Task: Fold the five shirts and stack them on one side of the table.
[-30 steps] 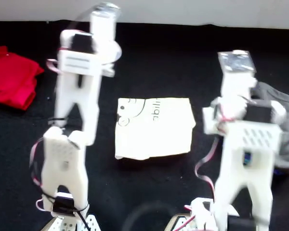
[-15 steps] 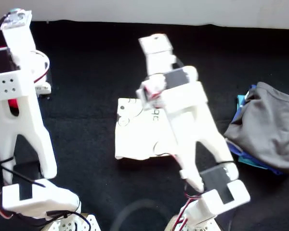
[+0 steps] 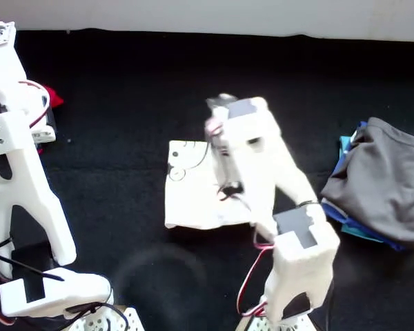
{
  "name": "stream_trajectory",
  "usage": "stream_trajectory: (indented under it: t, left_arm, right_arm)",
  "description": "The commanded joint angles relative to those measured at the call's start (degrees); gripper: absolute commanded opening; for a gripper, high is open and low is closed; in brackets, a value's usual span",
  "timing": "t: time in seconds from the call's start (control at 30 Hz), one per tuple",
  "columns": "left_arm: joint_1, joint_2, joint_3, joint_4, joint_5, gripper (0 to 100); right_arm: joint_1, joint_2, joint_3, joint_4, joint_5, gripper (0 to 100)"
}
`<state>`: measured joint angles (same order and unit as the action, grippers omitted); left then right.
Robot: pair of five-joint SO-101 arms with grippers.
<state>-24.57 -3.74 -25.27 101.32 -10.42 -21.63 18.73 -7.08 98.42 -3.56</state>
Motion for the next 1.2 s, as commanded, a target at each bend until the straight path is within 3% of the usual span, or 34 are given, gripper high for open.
stream_trajectory:
  t: [0.0,0.13,0.53,0.67,0.73,0.9,1.17]
  left_arm:
    - [-0.57,-2.59,0.13,0.0,-0.44,1]
    - [-0.57,-2.59,-0.04,0.0,-0.44,1]
    - [-0.66,-2.51,0.13,0.0,-0.53,1]
    - [-0.66,-2.42,0.13,0.0,-0.53,1]
    - [-0.57,-2.42,0.22,0.0,-0.53,1]
    - [-0.57,-2.51,0.22,0.0,-0.53,1]
    - [-0.48,-2.42,0.22,0.0,-0.53,1]
  right_arm:
    - [8.31,-6.29,3.65,2.77,1.85,1.9]
    - [8.4,-17.1,8.4,2.68,10.99,1.9]
    - [-4.44,-21.23,12.09,-12.35,-0.79,1.9]
    - [-1.19,-16.22,19.56,-7.87,0.0,1.9]
    - [2.59,-13.32,23.25,-7.78,4.31,1.9]
    - [10.33,-12.44,23.78,-6.9,7.91,1.9]
    - [2.86,-21.76,12.62,-3.74,7.56,2.2]
